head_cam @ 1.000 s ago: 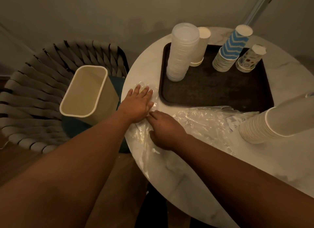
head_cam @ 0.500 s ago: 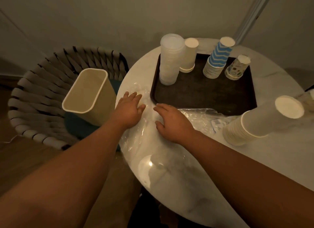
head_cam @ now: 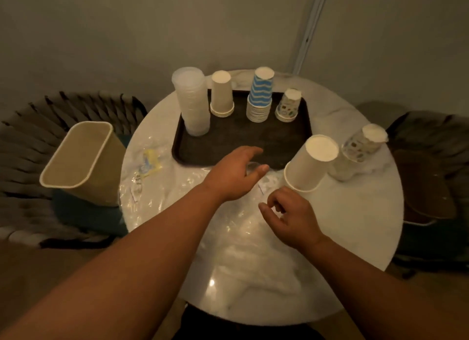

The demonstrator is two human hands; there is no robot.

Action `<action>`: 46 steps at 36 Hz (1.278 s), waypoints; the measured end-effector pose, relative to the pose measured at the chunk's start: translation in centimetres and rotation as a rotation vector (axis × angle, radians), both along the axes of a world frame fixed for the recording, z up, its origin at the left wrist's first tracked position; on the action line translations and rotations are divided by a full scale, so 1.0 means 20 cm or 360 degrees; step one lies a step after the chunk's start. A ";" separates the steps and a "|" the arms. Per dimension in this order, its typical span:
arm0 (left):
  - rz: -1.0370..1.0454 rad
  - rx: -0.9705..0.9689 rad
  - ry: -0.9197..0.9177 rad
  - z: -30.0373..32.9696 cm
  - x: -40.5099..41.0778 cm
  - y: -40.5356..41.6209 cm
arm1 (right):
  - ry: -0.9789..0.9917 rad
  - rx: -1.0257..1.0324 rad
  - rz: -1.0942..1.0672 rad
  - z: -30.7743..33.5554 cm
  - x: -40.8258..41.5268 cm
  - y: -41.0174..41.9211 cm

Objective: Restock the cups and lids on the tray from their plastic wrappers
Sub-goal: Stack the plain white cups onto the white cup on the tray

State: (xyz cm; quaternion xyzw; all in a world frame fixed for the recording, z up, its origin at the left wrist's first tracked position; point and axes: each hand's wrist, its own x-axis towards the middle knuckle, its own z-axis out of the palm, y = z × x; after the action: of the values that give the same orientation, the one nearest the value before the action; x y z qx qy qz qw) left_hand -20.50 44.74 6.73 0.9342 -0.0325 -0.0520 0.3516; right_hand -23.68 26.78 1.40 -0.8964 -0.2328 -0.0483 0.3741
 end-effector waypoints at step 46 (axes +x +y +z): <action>0.0254 -0.0845 0.0201 -0.06 0.18 -0.42 | 0.0671 0.0845 -0.0522 -0.03 0.33 -0.19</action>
State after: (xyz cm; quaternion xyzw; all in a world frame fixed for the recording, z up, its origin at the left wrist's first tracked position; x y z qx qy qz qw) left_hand -16.88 36.41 5.48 0.8039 0.0505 -0.0720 0.5883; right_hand -17.14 22.95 0.73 -0.7839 0.0167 0.0193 0.6204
